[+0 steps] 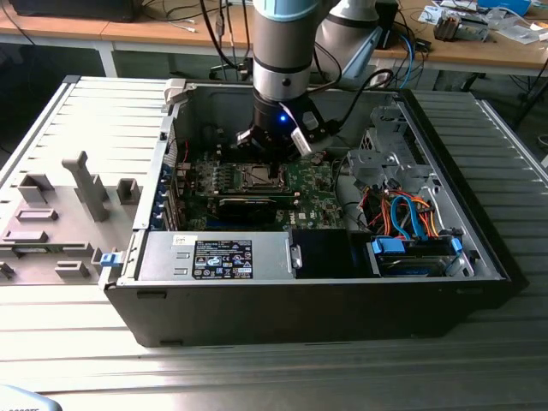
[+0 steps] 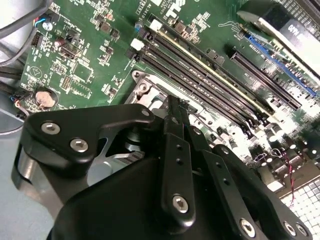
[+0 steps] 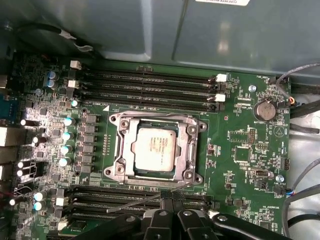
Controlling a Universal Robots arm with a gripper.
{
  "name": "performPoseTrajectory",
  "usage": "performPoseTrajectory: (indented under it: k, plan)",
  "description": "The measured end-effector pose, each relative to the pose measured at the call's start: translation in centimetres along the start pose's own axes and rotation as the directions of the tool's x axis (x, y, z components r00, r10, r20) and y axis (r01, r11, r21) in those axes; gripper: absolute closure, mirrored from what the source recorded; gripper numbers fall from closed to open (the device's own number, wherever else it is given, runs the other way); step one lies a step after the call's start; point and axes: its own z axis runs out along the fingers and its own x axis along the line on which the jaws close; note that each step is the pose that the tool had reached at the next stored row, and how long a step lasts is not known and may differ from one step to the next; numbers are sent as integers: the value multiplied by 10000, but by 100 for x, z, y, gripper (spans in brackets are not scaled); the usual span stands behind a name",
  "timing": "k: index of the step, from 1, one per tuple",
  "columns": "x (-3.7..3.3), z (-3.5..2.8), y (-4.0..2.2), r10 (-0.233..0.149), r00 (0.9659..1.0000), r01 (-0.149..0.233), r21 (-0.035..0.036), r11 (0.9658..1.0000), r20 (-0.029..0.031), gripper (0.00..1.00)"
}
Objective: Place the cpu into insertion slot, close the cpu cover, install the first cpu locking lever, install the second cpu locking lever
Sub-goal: 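Install the second cpu locking lever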
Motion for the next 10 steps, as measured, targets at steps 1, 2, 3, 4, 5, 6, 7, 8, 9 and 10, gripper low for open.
performPoseTrajectory:
  k: [1,2,3,4,5,6,7,8,9,10]
  plan:
    - [1,2,-14,1,10000,-1,-32,10000,3,89]
    - [2,4,-26,1,10000,-1,-60,10000,5,89]
    - [4,6,-38,2,10000,-2,-94,10000,8,89]
    - [4,7,-48,3,10000,-2,-129,9999,11,89]
    - [5,8,-58,4,10000,-4,-175,9998,15,89]
    - [7,8,-78,7,10000,-6,-299,9996,26,89]
    - [9,7,-93,10,10000,-8,-446,9990,39,89]
    - [10,6,-107,14,10000,-11,-589,9983,50,89]
    - [11,5,-124,17,10000,-12,-724,9974,63,89]
    - [12,6,-140,19,10000,-13,-796,9968,70,89]
